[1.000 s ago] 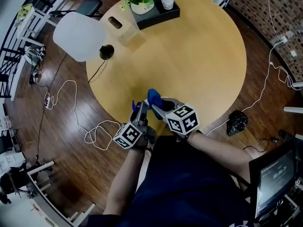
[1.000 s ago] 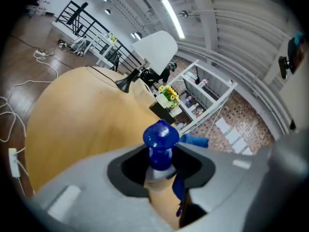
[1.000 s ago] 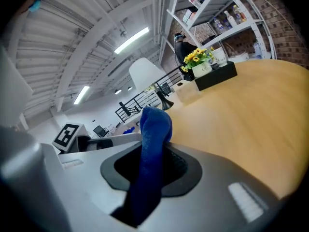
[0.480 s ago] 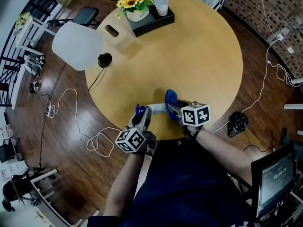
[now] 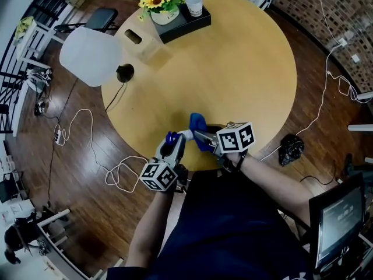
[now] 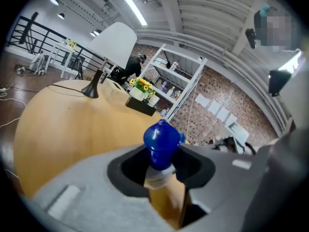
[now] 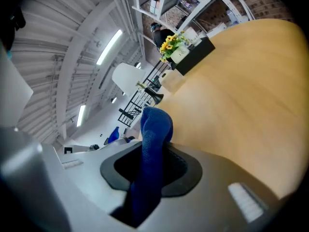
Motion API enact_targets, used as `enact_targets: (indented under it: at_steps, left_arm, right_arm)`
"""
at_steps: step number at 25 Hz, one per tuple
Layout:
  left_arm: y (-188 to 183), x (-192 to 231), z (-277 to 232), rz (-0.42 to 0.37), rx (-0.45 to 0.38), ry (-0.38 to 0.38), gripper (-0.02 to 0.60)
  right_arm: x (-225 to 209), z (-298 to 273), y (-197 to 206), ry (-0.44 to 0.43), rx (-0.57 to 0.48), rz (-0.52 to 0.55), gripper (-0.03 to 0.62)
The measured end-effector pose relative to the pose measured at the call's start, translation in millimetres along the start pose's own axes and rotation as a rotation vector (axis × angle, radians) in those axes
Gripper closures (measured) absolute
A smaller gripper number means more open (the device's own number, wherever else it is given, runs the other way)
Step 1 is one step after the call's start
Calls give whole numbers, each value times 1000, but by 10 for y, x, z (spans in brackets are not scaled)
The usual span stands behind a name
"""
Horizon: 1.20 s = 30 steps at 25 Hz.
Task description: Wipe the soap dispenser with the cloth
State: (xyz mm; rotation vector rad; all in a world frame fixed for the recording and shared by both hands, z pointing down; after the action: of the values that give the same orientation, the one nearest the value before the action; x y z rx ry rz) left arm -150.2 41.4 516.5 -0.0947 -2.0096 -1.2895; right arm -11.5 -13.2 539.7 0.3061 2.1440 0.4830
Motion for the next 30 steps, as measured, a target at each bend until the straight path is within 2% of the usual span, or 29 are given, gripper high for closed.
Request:
enact_targets:
  at_steps: [4,6,8,9,12,14,17,30]
  left_arm:
    - [13,7,32,6,-1,6,437]
    - [16,-8,29,-5,9,10,437]
    - [14,-37,13,-28,25,21,437]
    - [16,-54,2,-42,36,28,437]
    - [39,-110,-10,-87,73,51,439]
    - [58,-142,8,-110,92,60,438]
    - [86,-163,61,-115,103,60,439]
    - [154,-144,131,-98,106,48,439]
  right_arm:
    - [-382,19,181,47,30,-102,499]
    - [-554,40,228,99,51,-142,499]
    - [-617,61,212,138,82,-139,499]
    - [-577,71,155,129,83,-125,499]
    - [-204,72,-143,-16,41,-53,499]
    - [73,21,-260,-112,52,16,499]
    - [254,-90,-201,-169,117,75,499]
    - [-763,-76,248,96,229,24,499]
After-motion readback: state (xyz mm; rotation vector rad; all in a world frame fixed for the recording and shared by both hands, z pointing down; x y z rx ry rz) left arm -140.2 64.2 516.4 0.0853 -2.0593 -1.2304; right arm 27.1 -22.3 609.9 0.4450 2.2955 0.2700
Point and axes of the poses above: the fingertips, and each gripper's own axes: z backward along the fingers, x to its left, y out of its underside, the point moved 6 cm from there along z, backward along the fingers, and after that the axes turned 8 degrees about y, right-handed, at the moved point
